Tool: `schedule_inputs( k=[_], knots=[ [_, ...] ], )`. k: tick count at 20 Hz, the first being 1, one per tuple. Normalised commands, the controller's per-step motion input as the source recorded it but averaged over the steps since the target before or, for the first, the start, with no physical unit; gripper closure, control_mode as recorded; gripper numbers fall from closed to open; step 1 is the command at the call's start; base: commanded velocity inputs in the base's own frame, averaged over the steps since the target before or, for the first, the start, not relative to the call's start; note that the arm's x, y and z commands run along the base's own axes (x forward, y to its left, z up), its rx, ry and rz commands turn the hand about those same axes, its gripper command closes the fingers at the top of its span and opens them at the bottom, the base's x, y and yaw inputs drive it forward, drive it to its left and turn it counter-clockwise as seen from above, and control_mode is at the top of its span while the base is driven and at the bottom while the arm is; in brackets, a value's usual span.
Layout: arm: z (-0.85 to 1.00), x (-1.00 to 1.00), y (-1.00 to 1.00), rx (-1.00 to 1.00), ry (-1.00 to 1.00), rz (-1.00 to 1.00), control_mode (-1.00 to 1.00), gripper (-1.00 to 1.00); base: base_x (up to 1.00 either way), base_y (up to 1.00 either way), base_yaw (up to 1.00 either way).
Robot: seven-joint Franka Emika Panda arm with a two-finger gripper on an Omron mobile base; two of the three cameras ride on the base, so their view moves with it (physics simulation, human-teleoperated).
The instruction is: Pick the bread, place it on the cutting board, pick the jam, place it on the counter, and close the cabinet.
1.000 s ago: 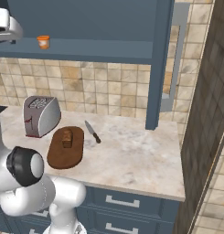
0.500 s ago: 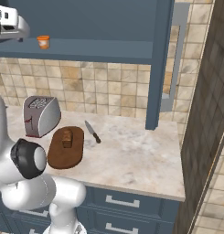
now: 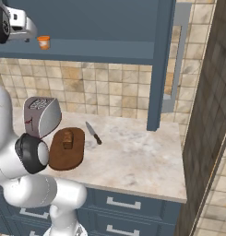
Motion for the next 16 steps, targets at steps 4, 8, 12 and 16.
schedule_inputs(
  k=[4,8,12,16],
  knots=[
    [-0.18,0.34,0.06,0.0,0.0,0.0,-1.0,-1.0,0.0,0.0,0.0],
    [-0.16,0.38,0.07,0.0,0.0,0.0,-1.0,-1.0,0.0,0.0,0.0],
    [-0.08,0.41,0.04,0.0,0.0,0.0,-1.0,-1.0,0.0,0.0,0.0],
    [-0.03,0.41,0.02,0.0,0.0,0.0,-1.0,-1.0,0.0,0.0,0.0]
  ],
)
